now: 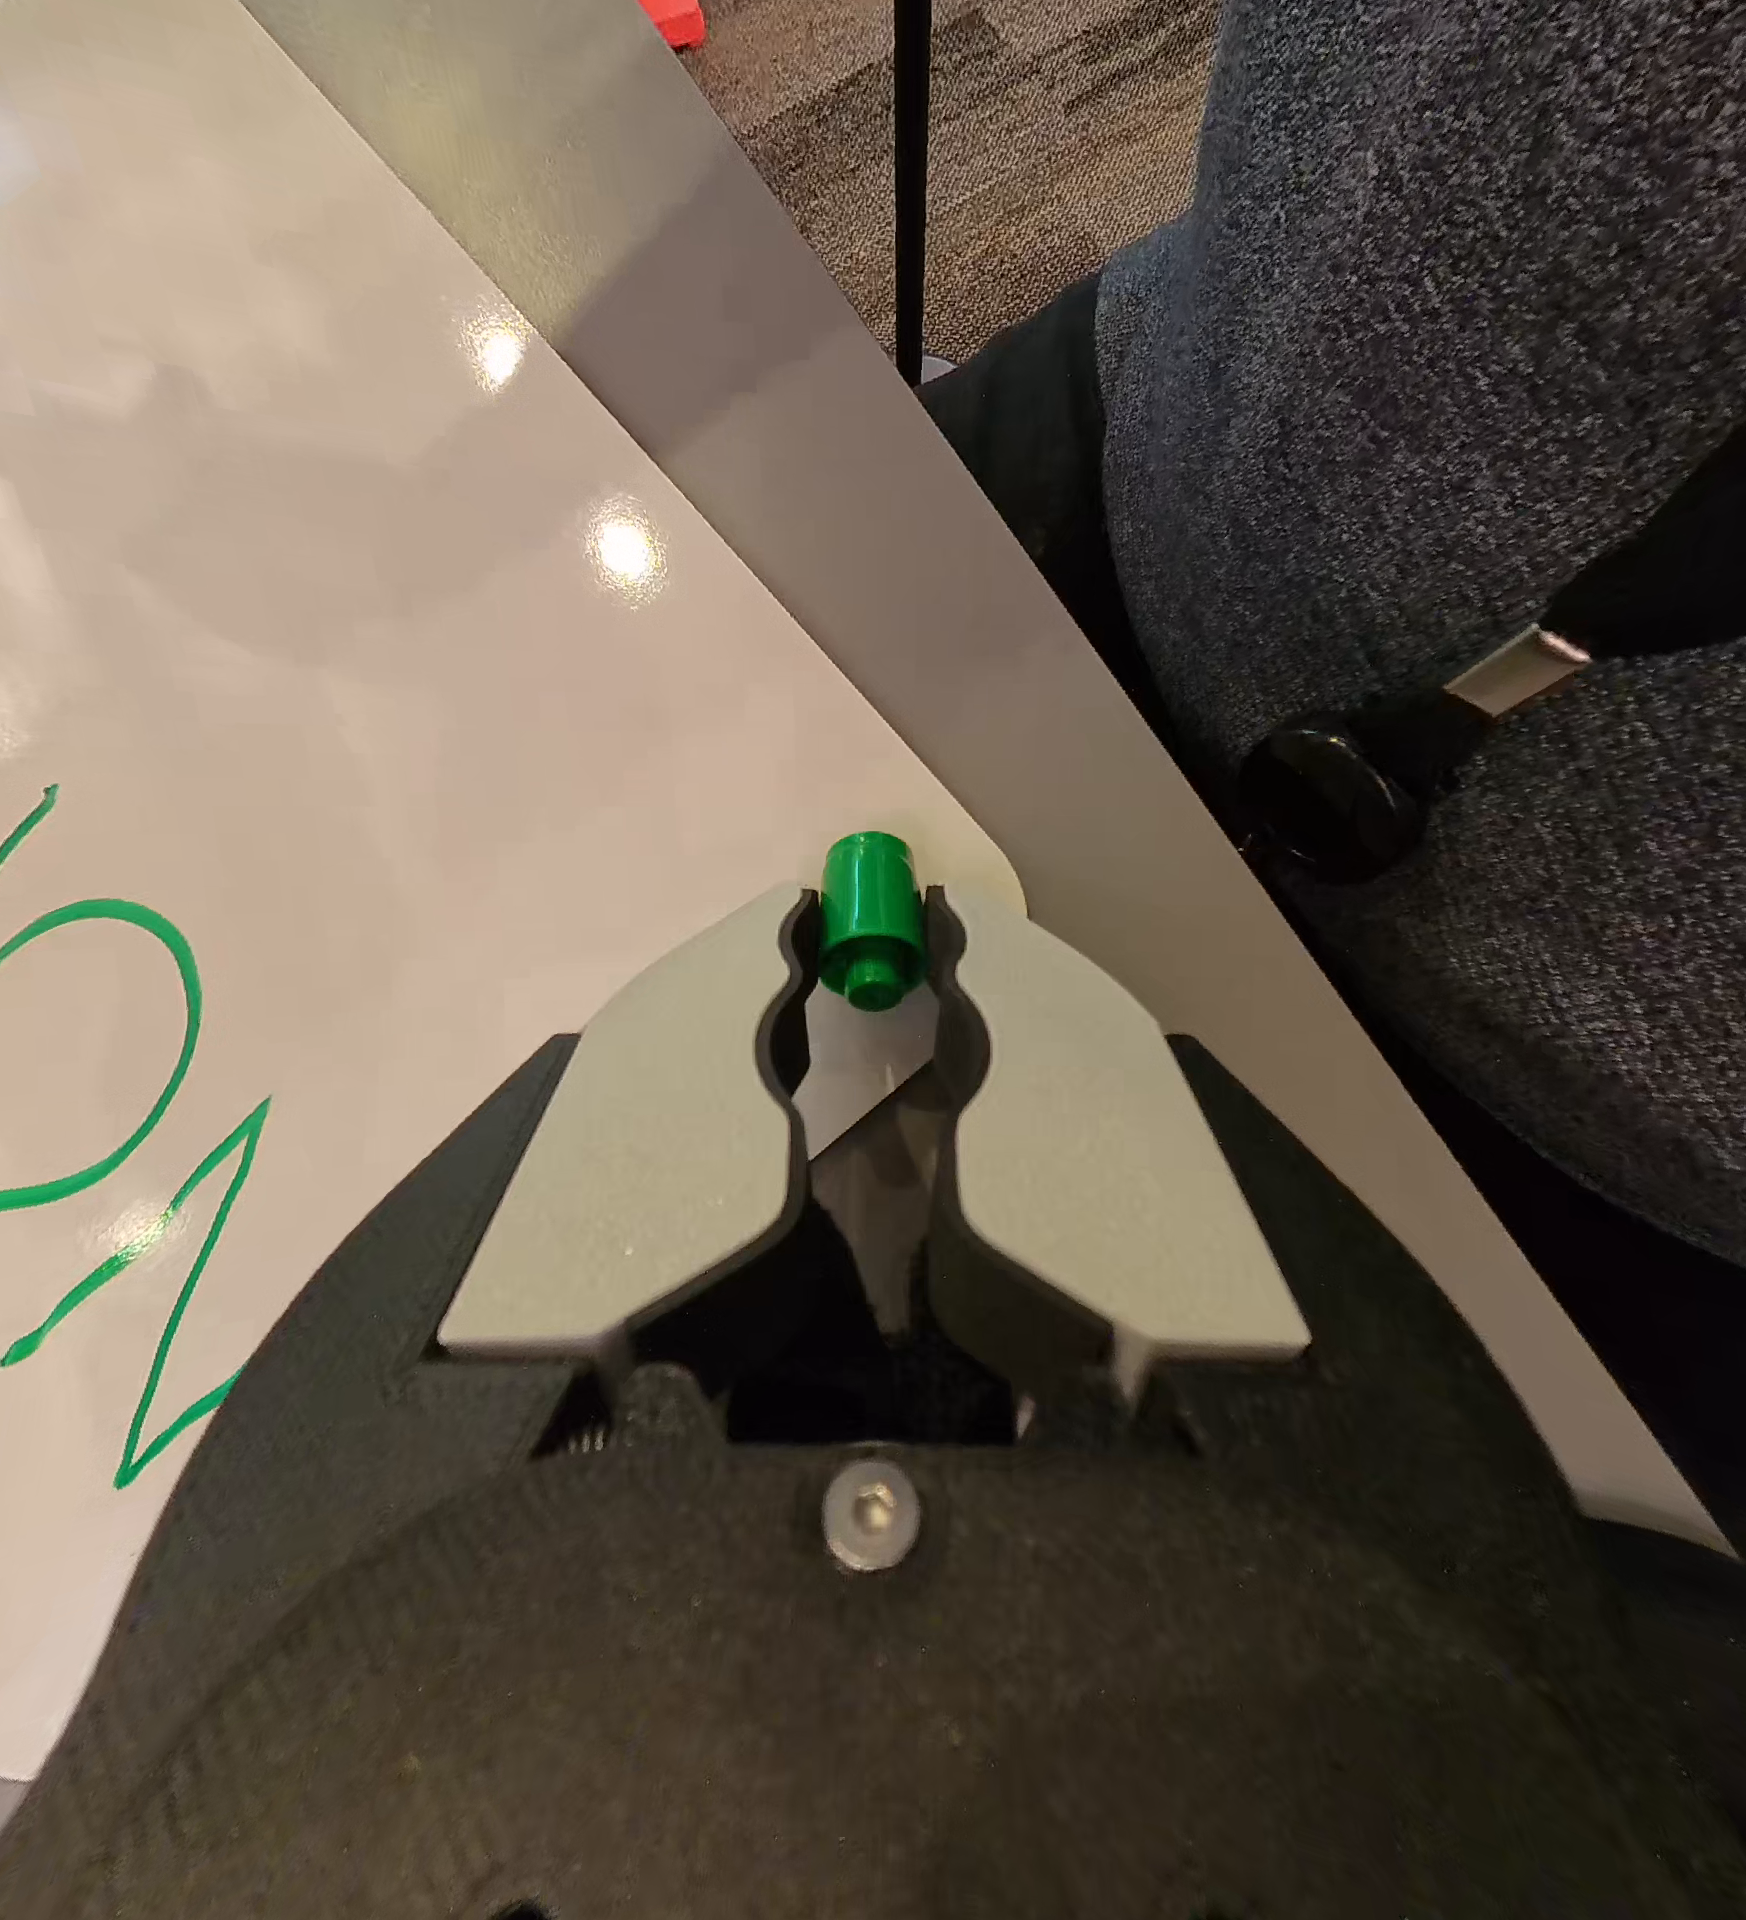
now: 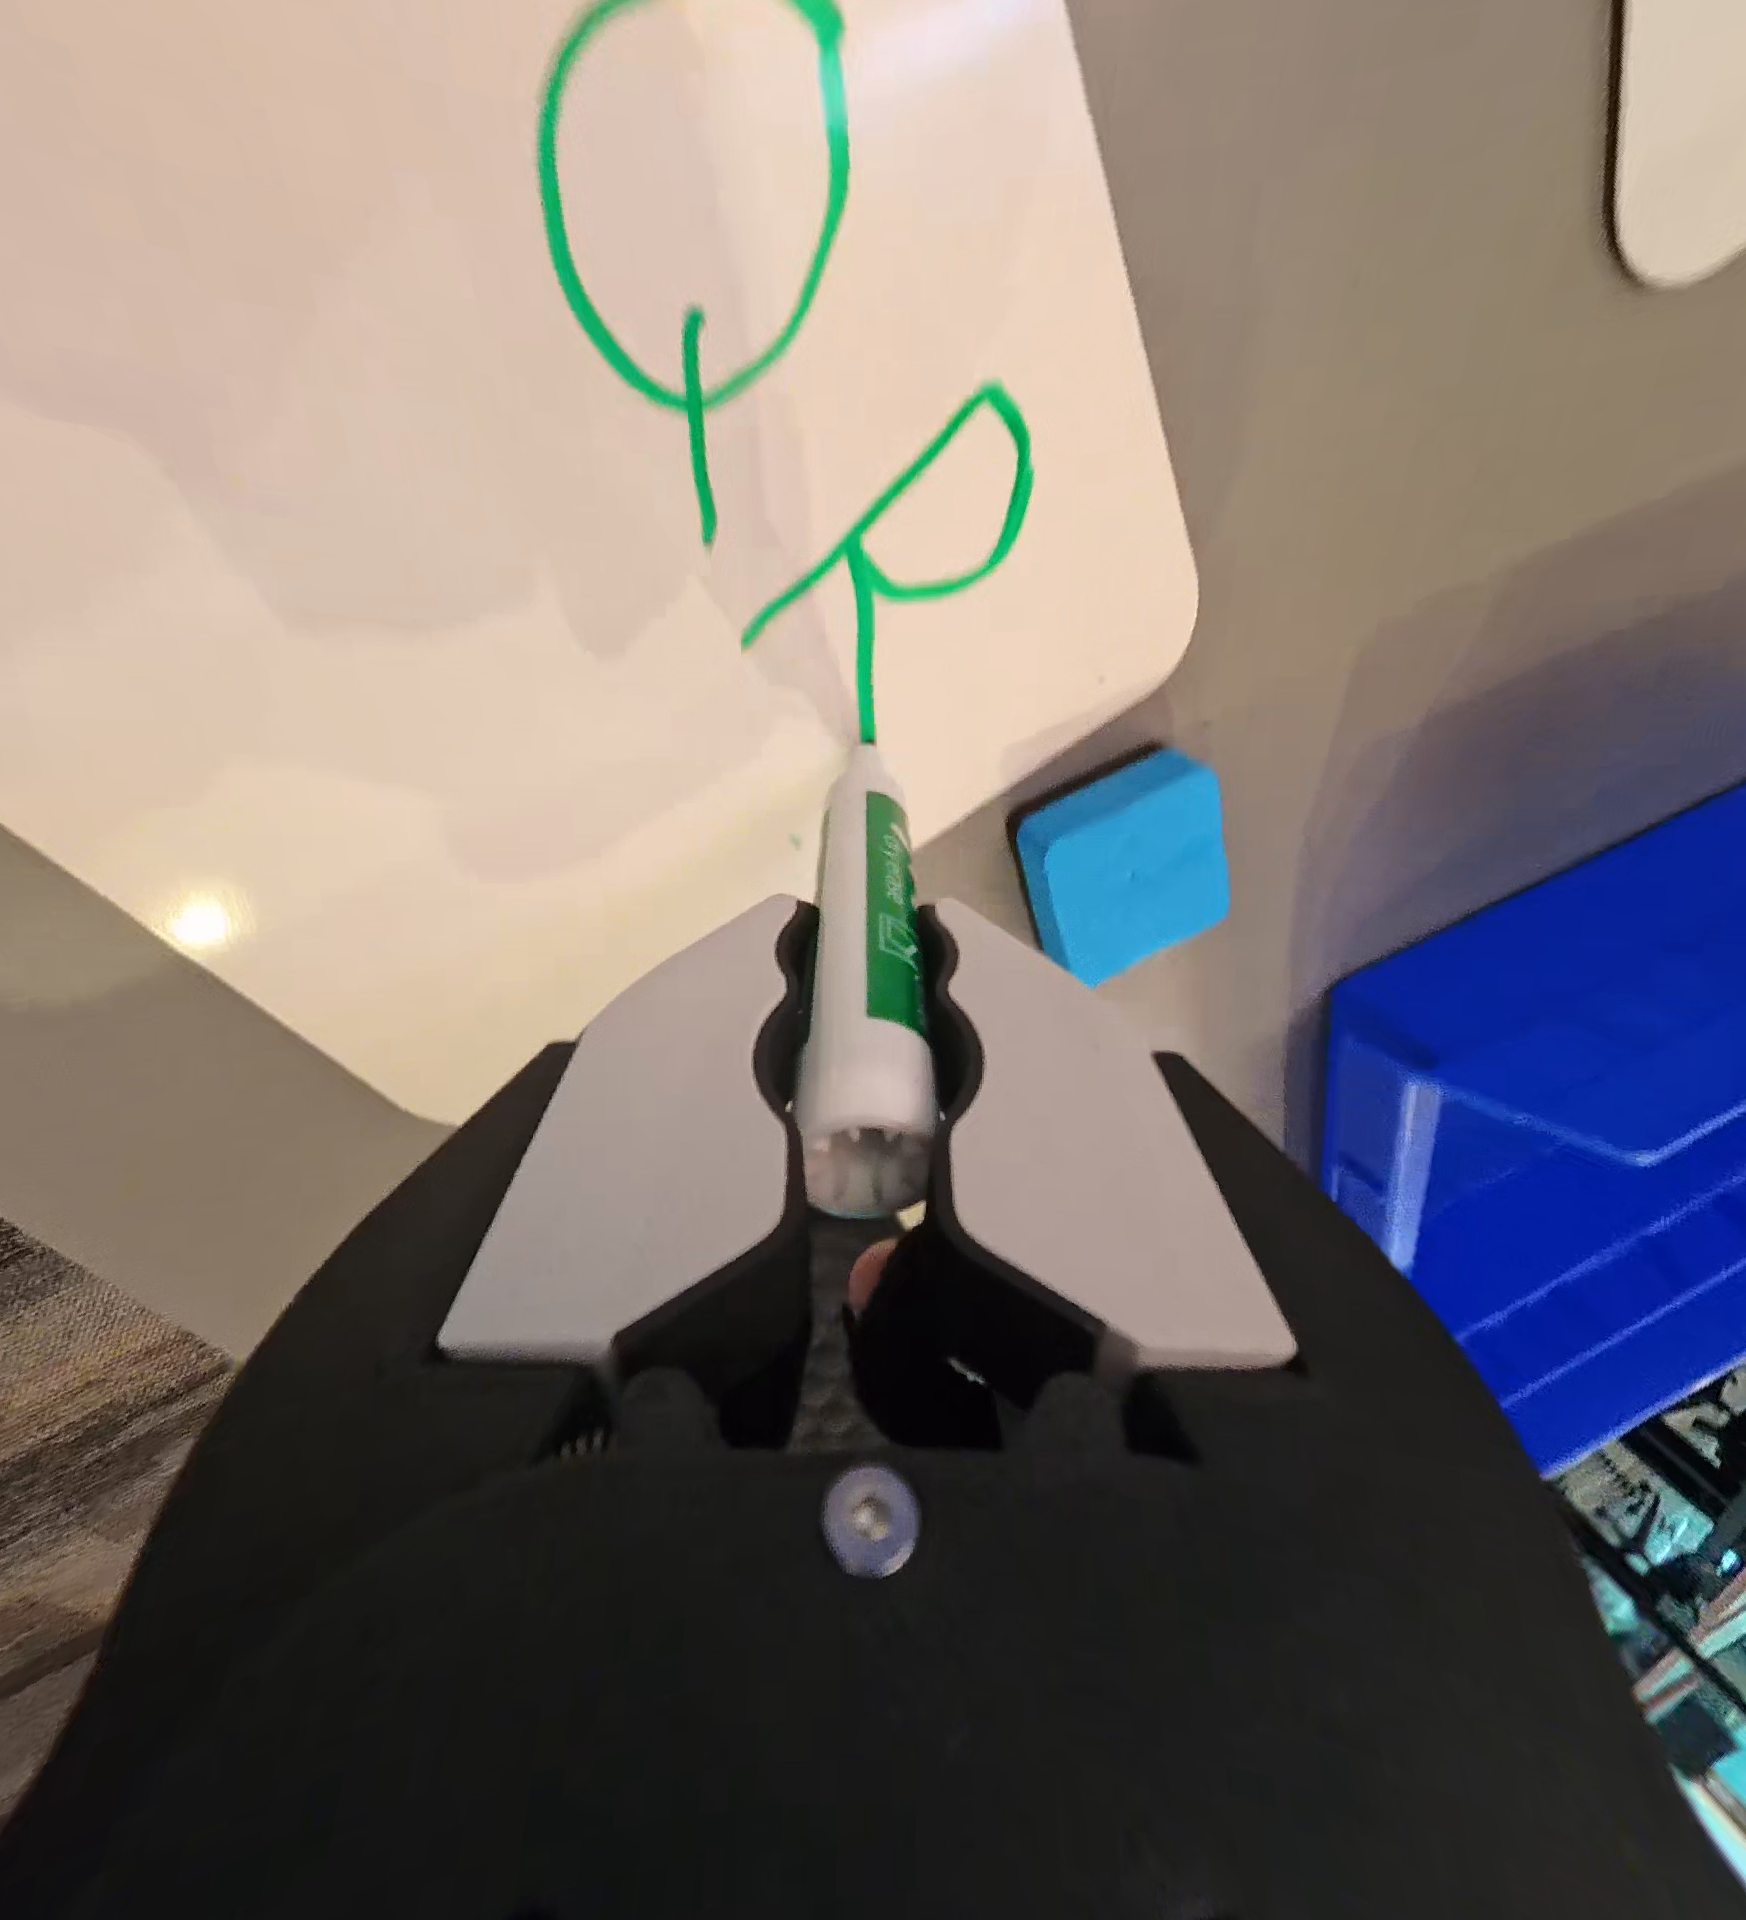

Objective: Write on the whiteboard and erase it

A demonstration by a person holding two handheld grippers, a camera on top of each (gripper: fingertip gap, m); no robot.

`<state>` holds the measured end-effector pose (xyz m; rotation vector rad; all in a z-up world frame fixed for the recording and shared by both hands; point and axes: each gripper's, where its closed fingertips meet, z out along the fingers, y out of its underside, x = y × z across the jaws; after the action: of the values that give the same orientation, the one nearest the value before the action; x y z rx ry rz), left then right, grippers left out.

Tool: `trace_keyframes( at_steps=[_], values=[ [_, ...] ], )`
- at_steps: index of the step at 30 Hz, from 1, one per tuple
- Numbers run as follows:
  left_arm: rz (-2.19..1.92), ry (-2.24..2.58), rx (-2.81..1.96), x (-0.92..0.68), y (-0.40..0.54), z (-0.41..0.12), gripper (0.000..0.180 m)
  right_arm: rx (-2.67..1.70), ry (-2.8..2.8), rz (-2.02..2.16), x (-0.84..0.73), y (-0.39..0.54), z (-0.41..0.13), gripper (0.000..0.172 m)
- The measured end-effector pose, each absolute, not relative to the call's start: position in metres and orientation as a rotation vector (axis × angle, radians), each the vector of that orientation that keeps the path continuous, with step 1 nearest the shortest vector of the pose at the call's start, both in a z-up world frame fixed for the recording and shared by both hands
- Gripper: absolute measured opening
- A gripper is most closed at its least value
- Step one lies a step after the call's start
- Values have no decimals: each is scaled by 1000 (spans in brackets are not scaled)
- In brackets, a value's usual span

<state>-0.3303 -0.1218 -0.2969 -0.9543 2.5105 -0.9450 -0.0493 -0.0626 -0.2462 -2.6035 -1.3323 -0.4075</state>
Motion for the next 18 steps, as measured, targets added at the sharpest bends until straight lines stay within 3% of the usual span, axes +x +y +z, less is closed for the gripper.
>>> trace_keyframes(
  at_steps=[6,18],
  values=[
    [-947,2512,-952,-330,-122,-297,20,-2622,-1240,-425,-33,-78,-243,20],
    [-943,2517,-968,-327,-119,-297,20,-2421,-972,-478,-32,-114,-178,20]
  ],
)
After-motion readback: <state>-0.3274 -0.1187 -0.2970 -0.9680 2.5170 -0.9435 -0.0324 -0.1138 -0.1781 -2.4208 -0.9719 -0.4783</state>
